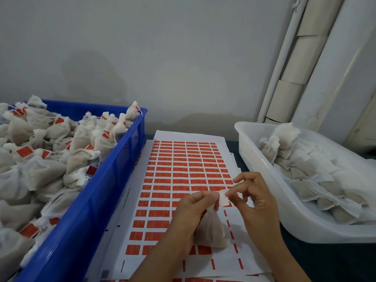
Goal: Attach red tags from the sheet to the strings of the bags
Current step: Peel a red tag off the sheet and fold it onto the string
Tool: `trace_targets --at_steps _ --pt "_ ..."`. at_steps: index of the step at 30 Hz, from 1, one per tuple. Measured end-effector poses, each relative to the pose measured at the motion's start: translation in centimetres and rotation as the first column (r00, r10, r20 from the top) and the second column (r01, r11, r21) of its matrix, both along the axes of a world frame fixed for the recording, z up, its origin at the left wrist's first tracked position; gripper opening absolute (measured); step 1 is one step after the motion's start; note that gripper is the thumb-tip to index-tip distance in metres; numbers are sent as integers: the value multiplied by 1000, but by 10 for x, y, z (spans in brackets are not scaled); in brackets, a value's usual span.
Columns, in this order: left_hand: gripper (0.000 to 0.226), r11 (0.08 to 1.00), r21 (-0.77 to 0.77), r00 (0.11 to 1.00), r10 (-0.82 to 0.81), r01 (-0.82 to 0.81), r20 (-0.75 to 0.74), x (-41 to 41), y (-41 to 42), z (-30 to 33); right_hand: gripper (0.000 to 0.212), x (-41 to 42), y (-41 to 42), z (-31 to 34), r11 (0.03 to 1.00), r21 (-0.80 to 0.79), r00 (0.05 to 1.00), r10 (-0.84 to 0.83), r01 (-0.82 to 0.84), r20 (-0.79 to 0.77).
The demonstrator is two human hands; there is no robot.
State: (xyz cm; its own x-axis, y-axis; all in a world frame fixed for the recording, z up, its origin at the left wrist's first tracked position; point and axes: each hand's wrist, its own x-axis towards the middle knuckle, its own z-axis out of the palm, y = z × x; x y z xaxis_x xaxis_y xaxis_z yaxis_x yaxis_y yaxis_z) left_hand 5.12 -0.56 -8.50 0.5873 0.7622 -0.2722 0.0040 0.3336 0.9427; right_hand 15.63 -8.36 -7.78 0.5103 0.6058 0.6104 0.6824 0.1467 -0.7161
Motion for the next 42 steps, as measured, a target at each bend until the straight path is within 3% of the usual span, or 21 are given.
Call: trace_targets --at_steps 6,13,20,25,35,42 --pt "14 991 73 992 119 -116 -41 1 2 -2 30 2 1 1 1000 -18 992 9 -11 -127" --pt "13 987 98 991 132 -128 -32 0 1 0 12 7 -1 -2 993 -114 999 38 -34 29" --pt "12 975 195 994 110 -103 -28 2 3 -3 18 9 -3 -1 990 -141 985 40 -16 169" --pt "10 952 293 996 92 -83 -16 2 4 -6 4 11 -2 -3 990 -119 991 84 -71 102" --pt "14 894 447 999 27 -39 32 1 1 -7 18 5 -1 -6 988 -132 991 63 -79 -116" --pt "13 892 450 999 7 -30 54 1 1 -8 6 2 0 -7 988 -143 984 39 -64 -174"
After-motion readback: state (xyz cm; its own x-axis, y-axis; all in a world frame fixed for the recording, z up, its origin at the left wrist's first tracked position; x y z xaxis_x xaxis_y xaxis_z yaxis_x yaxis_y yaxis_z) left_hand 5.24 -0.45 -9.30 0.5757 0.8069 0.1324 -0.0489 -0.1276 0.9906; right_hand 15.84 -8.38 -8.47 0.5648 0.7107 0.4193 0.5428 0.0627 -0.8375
